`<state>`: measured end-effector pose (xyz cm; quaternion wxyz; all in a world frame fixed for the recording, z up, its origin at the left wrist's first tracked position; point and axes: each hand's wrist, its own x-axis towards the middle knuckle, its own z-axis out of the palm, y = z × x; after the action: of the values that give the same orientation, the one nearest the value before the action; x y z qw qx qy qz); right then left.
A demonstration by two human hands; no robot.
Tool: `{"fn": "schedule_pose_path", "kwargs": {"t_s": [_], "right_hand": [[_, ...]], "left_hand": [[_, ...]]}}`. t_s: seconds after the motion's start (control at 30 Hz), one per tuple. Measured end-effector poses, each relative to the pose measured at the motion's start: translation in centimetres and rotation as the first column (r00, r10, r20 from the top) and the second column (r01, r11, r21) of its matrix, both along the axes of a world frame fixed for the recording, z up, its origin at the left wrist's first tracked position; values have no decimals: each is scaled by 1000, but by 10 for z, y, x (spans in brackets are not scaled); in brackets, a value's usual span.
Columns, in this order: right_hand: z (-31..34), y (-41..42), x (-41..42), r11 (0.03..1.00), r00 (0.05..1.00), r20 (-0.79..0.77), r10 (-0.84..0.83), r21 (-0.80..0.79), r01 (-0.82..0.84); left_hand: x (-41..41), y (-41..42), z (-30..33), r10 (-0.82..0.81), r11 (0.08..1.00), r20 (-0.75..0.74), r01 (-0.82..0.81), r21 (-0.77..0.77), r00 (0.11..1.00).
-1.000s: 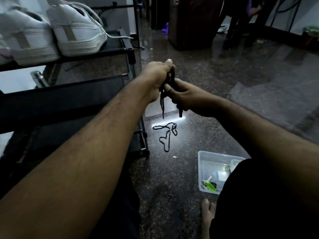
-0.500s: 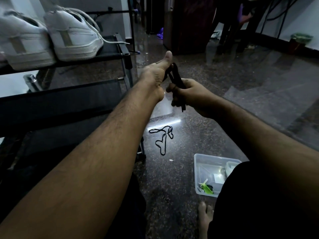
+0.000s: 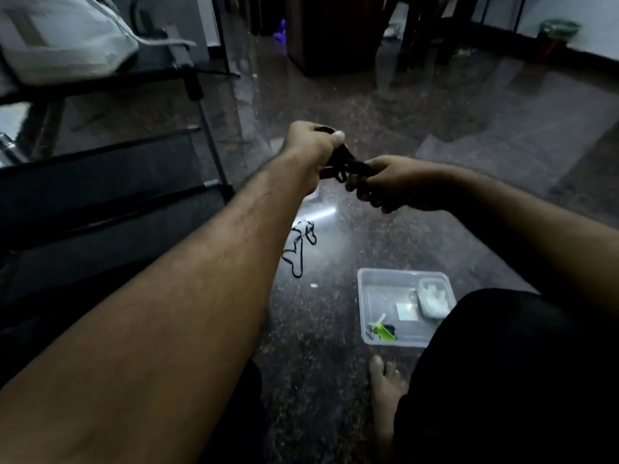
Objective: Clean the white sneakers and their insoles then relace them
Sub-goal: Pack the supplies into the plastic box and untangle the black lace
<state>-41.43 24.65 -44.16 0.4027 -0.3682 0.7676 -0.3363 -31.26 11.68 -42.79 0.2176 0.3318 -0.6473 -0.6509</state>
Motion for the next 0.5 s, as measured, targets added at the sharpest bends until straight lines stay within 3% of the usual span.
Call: {"fn": "schedule_pose_path", "kwargs": {"t_s": [0.1, 0.2, 0.33, 0.5], "right_hand": [[-46, 33, -17, 995, 992, 71, -101, -12, 102], [-110, 64, -21, 974, 973, -27, -227, 17, 228], [-189, 92, -12, 928, 929, 12, -369, 66, 367], [-276, 102, -12, 881, 888, 3, -459, 133, 455]], "left_hand": [[-18, 23, -44, -147, 988, 150, 151, -16, 978], [-37, 60, -106, -326, 944, 149, 312, 107, 934], [-45, 96, -199, -390, 886, 121, 336, 321, 913], [-35, 107, -288, -393, 828, 235, 231, 511, 889]]}}
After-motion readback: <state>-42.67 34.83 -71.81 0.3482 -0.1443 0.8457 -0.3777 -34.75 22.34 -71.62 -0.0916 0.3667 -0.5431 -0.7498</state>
